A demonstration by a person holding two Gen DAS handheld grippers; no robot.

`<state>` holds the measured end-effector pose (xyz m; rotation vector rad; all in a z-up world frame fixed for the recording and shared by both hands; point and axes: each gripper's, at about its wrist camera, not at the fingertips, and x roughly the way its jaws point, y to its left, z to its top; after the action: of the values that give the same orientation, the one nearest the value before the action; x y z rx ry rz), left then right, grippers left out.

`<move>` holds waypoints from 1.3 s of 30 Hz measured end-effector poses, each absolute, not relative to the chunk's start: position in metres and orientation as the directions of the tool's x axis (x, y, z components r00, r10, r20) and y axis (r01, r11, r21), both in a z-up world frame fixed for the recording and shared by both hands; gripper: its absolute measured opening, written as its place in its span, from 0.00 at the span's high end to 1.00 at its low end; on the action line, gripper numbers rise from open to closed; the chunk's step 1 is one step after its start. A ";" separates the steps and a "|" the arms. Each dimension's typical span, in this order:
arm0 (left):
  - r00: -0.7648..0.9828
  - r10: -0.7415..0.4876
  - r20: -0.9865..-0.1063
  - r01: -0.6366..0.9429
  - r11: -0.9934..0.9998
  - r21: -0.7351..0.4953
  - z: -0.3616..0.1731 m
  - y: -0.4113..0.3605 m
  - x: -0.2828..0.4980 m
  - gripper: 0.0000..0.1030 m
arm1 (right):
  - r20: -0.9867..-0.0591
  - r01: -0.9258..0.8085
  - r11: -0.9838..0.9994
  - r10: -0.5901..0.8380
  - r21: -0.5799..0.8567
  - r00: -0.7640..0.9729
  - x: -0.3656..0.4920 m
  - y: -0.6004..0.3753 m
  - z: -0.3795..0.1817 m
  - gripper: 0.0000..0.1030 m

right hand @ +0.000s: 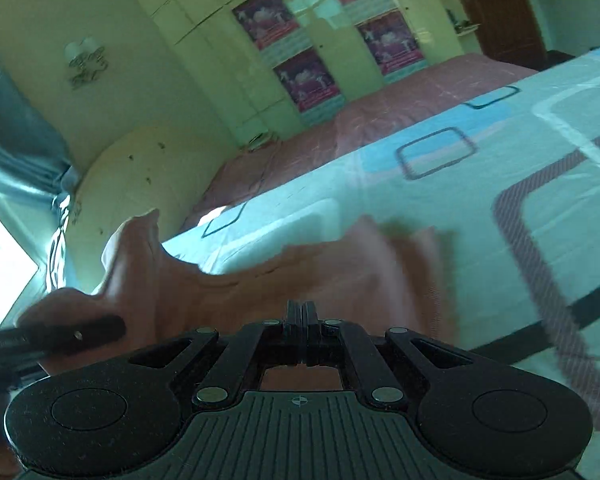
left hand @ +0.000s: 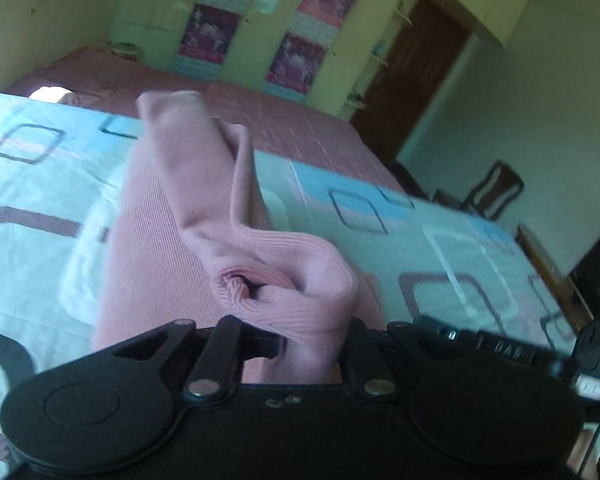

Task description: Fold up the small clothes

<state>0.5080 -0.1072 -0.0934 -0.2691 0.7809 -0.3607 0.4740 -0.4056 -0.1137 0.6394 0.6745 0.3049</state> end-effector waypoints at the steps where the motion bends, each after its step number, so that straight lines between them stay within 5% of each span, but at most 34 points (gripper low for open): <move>1: 0.594 -0.424 -0.684 0.244 0.905 -0.349 -0.107 -0.133 0.512 0.57 | -0.485 -0.049 0.760 0.462 0.648 0.742 0.471 -0.421 -0.116 1.00; 2: 0.521 -0.430 -0.737 0.267 0.902 -0.339 -0.120 -0.158 0.514 0.44 | -0.496 -0.035 0.760 0.458 0.649 0.738 0.466 -0.435 -0.118 0.99; 4: 0.487 -0.496 -0.719 0.337 0.866 -0.370 -0.125 -0.181 0.502 0.39 | -0.504 -0.006 0.755 0.443 0.655 0.741 0.455 -0.461 -0.117 0.64; 5: 0.488 -0.528 -0.696 0.367 0.847 -0.385 -0.122 -0.183 0.496 0.39 | -0.482 -0.017 0.746 0.448 0.666 0.753 0.449 -0.469 -0.116 0.37; 11: 0.658 -0.392 -0.643 0.267 0.920 -0.288 -0.093 -0.123 0.495 0.40 | -0.414 -0.114 0.670 0.574 0.734 0.707 0.442 -0.466 -0.114 0.37; 18: 0.625 -0.225 -0.748 0.093 0.972 -0.215 -0.121 -0.052 0.531 0.50 | -0.455 -0.179 0.669 0.652 0.722 0.606 0.477 -0.407 -0.127 0.46; 39: 0.592 -0.378 -0.712 0.072 0.904 -0.420 -0.167 -0.013 0.533 0.43 | -0.619 -0.166 0.764 0.612 0.623 0.492 0.528 -0.344 -0.160 0.50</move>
<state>0.5333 -0.0128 -0.1673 -0.3690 0.9041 -0.2686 0.5279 -0.3437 -0.1603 0.5314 0.9468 0.5000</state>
